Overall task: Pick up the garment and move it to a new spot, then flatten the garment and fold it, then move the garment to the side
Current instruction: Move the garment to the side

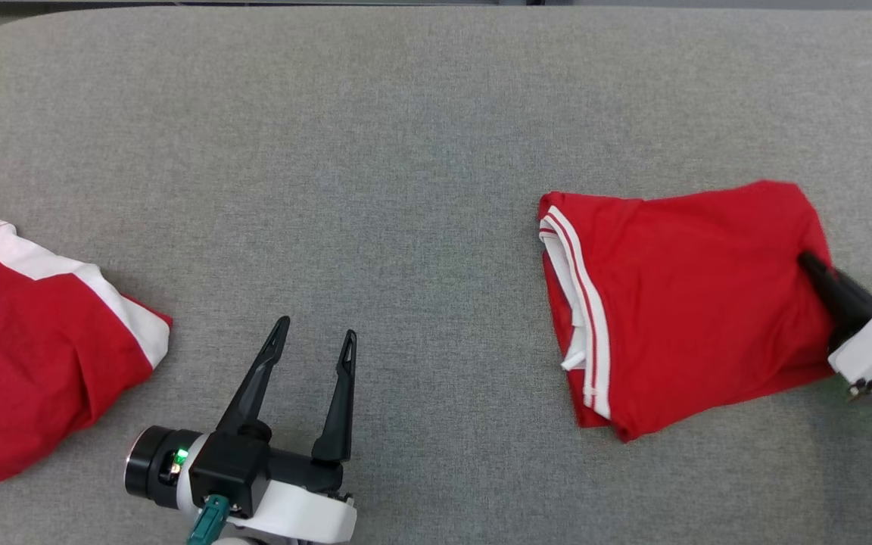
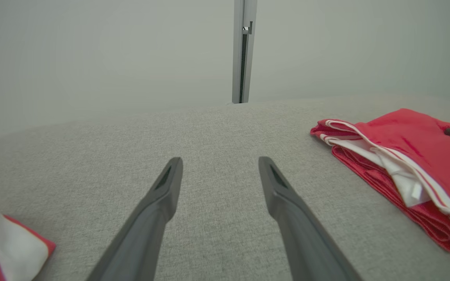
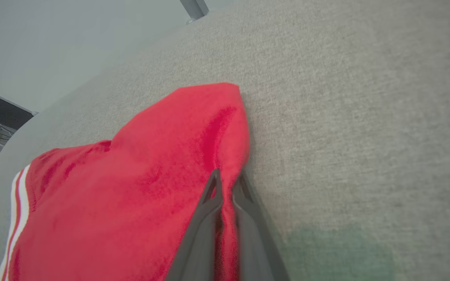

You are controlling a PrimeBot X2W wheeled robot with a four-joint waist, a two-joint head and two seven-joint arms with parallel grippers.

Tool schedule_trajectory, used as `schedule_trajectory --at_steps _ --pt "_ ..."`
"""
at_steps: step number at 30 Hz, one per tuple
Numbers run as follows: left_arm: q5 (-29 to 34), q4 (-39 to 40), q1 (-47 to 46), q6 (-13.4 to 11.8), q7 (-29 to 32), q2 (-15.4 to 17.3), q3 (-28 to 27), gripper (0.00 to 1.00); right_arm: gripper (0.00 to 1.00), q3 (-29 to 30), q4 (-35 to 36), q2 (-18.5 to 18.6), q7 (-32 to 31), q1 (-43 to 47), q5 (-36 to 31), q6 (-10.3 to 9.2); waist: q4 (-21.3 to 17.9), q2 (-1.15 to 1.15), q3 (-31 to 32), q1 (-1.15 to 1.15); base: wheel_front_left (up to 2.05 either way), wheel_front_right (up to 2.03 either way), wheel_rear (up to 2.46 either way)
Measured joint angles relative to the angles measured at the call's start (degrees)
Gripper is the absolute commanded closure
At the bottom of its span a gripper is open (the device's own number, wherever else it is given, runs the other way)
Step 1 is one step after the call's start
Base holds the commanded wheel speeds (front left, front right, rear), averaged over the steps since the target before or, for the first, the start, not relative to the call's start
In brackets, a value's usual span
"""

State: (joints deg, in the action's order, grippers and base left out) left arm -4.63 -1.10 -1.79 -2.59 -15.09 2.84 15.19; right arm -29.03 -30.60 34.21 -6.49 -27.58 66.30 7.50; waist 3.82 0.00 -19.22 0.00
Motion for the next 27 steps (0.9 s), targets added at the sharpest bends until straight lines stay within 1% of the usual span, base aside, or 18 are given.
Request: schedule_trajectory --at_steps 6,12,20,24,25,27 --pt "0.6 2.3 -2.4 0.1 0.0 0.0 0.2 0.00 1.00 -1.0 -0.4 4.0 5.2 -7.8 -2.3 0.01 0.0 0.00 -3.8 0.00 0.00 0.00 0.00" --pt "1.2 5.3 -6.3 1.0 0.0 0.0 1.4 0.00 1.00 0.1 -5.4 9.3 9.5 -17.2 -7.2 0.02 -0.6 0.00 -9.1 0.00 0.00 0.00 0.00" --pt "3.5 8.1 -11.6 3.1 0.0 0.1 2.3 0.00 1.00 2.1 -10.5 17.5 11.2 -24.6 -14.1 0.02 -2.0 0.00 -16.5 0.00 0.00 0.00 0.00" --pt "4.4 9.1 -13.0 3.9 0.0 0.6 2.8 0.00 1.00 3.8 -12.9 20.4 11.5 -27.1 -17.1 0.03 -2.8 0.00 -19.3 0.00 0.00 0.00 0.00" --pt "4.4 9.1 -13.0 3.9 0.0 0.6 2.8 0.00 1.00 3.8 -12.9 20.4 11.5 -27.1 -17.1 0.03 -2.8 0.00 -19.3 0.00 0.00 0.00 0.00" --pt "4.7 9.7 -13.5 4.1 0.0 1.2 3.0 0.00 1.00 4.6 -14.3 21.7 11.3 -28.1 -18.5 0.03 -3.0 0.00 -20.3 0.00 0.00 0.00 0.00"
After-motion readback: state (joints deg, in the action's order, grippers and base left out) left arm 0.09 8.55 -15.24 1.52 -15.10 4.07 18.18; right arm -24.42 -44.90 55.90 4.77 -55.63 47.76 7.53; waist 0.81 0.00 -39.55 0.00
